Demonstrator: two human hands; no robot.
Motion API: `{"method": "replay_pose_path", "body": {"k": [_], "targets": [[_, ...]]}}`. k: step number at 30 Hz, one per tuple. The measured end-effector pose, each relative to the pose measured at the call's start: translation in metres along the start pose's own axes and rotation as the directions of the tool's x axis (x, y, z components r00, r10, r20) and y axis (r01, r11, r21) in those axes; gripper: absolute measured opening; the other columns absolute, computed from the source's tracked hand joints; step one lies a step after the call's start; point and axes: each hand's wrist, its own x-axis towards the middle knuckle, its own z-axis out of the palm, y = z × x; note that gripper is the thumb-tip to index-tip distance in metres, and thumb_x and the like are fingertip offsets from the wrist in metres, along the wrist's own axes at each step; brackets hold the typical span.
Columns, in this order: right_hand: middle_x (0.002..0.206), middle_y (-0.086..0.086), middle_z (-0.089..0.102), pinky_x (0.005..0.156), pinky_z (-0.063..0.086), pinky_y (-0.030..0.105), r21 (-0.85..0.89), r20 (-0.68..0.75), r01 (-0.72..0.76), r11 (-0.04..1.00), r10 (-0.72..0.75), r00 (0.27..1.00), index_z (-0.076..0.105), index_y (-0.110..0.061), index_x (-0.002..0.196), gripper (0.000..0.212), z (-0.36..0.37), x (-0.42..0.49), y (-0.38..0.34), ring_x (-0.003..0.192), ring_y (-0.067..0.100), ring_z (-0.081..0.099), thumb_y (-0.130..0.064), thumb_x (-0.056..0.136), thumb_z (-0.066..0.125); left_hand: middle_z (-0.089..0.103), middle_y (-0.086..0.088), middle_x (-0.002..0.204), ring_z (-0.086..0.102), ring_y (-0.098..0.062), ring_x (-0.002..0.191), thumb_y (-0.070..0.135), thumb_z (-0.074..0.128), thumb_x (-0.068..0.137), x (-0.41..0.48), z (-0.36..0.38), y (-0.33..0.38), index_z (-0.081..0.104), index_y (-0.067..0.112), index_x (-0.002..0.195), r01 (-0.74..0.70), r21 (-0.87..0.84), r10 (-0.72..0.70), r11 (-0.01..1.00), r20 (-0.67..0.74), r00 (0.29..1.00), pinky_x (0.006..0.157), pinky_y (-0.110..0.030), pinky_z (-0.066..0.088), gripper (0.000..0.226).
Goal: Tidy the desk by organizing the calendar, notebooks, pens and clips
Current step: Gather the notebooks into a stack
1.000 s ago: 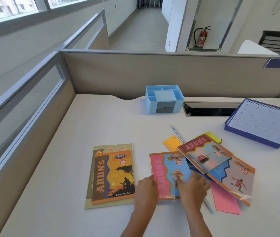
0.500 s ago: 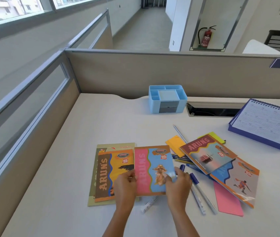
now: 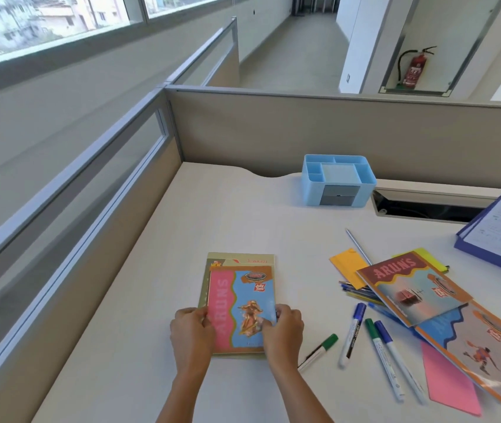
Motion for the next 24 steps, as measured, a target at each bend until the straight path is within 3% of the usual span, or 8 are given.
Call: {"method": "replay_pose_path", "body": {"k": [2,5,8,12,17,22,24], "targets": [[0.108,0.006,0.053,0.081,0.044,0.03,-0.018,-0.005,0.016,1.0,-0.016,1.0,0.06,-0.011,0.113,0.033,0.002,0.0,-0.001,0.106,0.024,0.049,-0.014,0.082,0.069,0.062,-0.009,0.101,0.057,-0.03,0.092,0.003,0.05,0.085,0.001,0.0,-0.001,0.069,0.008,0.09,0.012,-0.03,-0.012,0.999,-0.009,1.0,0.071,-0.036,0.047,0.021],[0.111,0.006,0.052,0.082,0.041,0.028,-0.061,0.001,0.03,0.998,-0.03,1.0,0.059,-0.011,0.116,0.034,0.003,0.002,-0.002,0.109,0.024,0.047,-0.014,0.083,0.066,0.061,-0.008,0.079,0.053,-0.024,0.07,0.0,0.044,0.087,0.002,-0.003,0.003,0.053,0.015,0.066,0.042,-0.047,-0.041,0.998,0.013,0.999,0.054,-0.03,0.036,0.027],[0.112,0.007,0.05,0.08,0.041,0.026,-0.091,0.006,0.045,0.995,-0.044,0.999,0.059,-0.011,0.114,0.03,0.003,0.001,-0.004,0.11,0.024,0.046,-0.014,0.085,0.064,0.059,-0.001,0.063,0.049,-0.017,0.058,0.0,0.046,0.086,0.006,-0.009,0.006,0.055,0.019,0.064,0.081,-0.072,-0.079,0.994,0.034,0.996,0.05,-0.026,0.036,0.031],[0.115,0.008,0.047,0.078,0.037,0.023,-0.114,-0.003,0.045,0.992,-0.046,0.999,0.06,-0.01,0.114,0.031,0.007,-0.002,-0.008,0.109,0.024,0.041,-0.016,0.085,0.066,0.066,-0.002,0.077,0.056,-0.018,0.065,0.002,0.047,0.085,0.009,-0.007,0.001,0.07,0.014,0.079,0.054,-0.067,-0.051,0.996,0.051,0.997,0.049,-0.024,0.036,0.027],[0.121,0.006,0.049,0.088,0.039,0.031,-0.257,-0.007,-0.03,0.966,0.029,1.0,0.056,-0.016,0.118,0.038,0.01,-0.005,-0.017,0.113,0.026,0.041,-0.03,0.084,0.066,0.064,-0.005,0.074,0.057,-0.021,0.063,0.0,0.046,0.083,0.01,-0.003,-0.001,0.068,0.006,0.078,0.066,-0.069,-0.063,0.995,0.04,0.997,0.052,-0.029,0.04,0.023],[0.118,0.009,0.049,0.089,0.042,0.029,-0.098,0.046,-0.025,0.995,0.029,0.998,0.057,-0.012,0.118,0.038,0.01,-0.002,-0.014,0.11,0.024,0.044,-0.024,0.083,0.069,0.061,0.001,0.077,0.054,-0.021,0.067,0.002,0.047,0.089,0.01,-0.004,0.001,0.07,0.005,0.097,0.071,-0.09,-0.069,0.993,0.022,0.997,0.052,-0.026,0.036,0.025],[0.119,0.009,0.048,0.088,0.042,0.027,-0.036,0.048,-0.01,0.999,0.011,0.999,0.057,-0.012,0.121,0.041,0.002,0.004,-0.011,0.112,0.024,0.046,-0.022,0.084,0.068,0.067,-0.007,0.092,0.057,-0.025,0.076,0.005,0.049,0.089,0.014,-0.004,0.001,0.07,0.007,0.106,0.092,-0.09,-0.089,0.992,0.03,0.996,0.061,-0.029,0.041,0.027]]}}
